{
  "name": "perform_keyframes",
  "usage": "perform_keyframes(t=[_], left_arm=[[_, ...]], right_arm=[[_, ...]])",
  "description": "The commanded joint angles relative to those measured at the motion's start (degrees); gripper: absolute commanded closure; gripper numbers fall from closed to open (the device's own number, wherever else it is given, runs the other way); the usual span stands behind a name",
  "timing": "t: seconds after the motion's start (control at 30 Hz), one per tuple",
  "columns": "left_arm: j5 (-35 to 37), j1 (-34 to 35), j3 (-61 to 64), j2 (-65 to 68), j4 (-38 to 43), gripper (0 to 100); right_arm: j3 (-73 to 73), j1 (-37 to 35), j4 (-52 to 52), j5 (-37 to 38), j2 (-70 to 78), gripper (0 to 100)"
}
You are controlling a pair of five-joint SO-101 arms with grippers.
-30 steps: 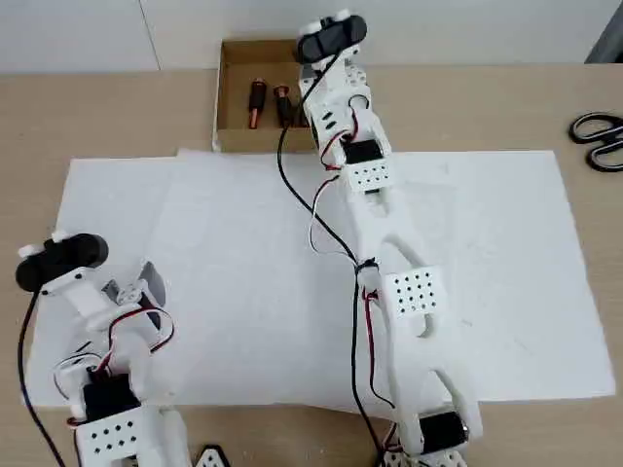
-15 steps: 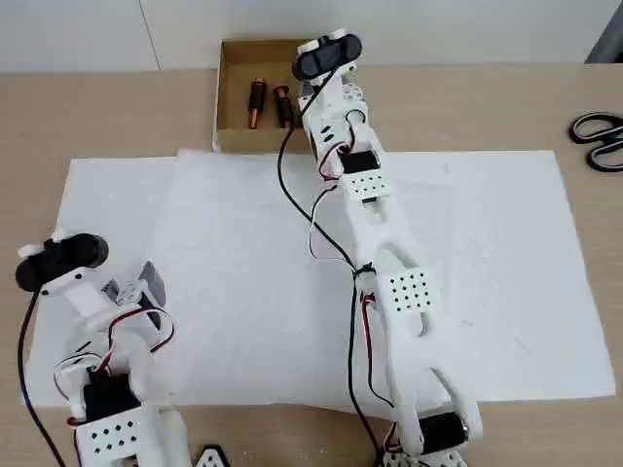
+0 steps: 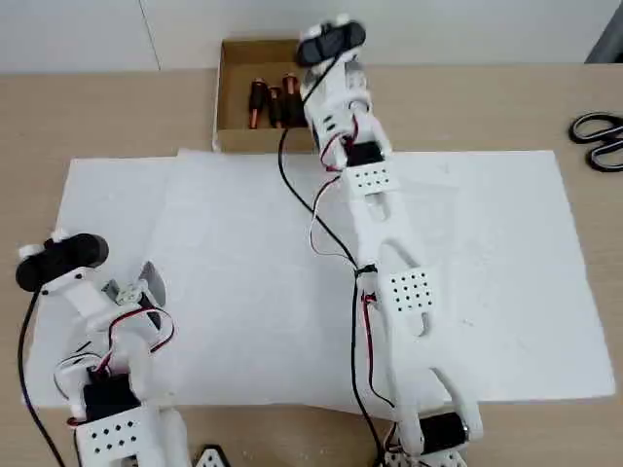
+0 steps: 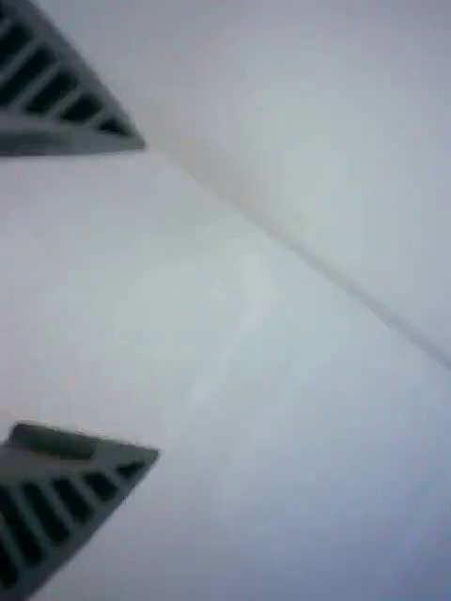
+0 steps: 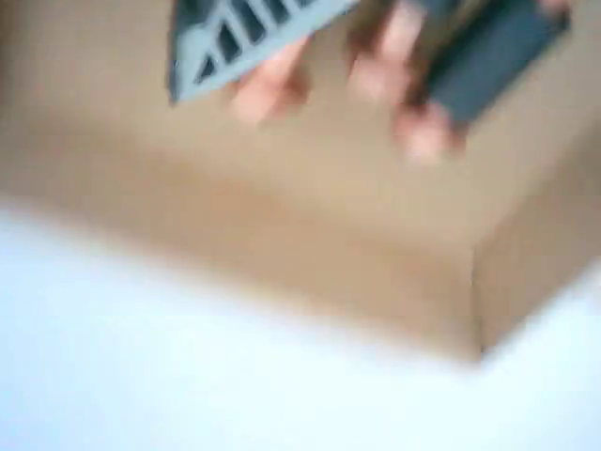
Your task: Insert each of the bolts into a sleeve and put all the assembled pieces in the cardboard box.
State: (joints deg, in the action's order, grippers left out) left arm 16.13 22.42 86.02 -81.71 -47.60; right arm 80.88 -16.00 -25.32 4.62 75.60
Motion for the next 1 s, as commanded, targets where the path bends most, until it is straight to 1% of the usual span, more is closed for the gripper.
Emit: perform_keyframes(t=[0.0,0.1,0.2,0.27,0.5,0.73,0.97], left_arm=[[0.0,-0.3,-0.3,-0.7,1.3,81],[0.0,-0.3,-0.3,-0.7,1.3,81],[0.0,-0.3,-0.3,-0.7,1.3,81],[0.0,-0.3,-0.3,-0.7,1.3,81],[0.0,-0.3,-0.3,-0.7,1.2,81],[0.0,-0.3,-0.3,-0.7,1.2,81],[0.0,-0.3,-0.3,-0.7,1.2,81]], right_arm=[[15.8,1.0,-10.4,0.8,-2.2,79.3],[15.6,1.8,-15.7,0.8,-5.0,79.3],[15.6,2.5,-20.8,0.8,-13.0,79.3],[15.6,2.6,-26.0,0.8,-19.1,79.3],[15.5,1.9,-46.3,0.8,-37.3,79.3],[15.5,1.1,-70.8,0.8,-55.0,79.4],[15.1,1.2,-71.3,0.8,-71.7,79.4]])
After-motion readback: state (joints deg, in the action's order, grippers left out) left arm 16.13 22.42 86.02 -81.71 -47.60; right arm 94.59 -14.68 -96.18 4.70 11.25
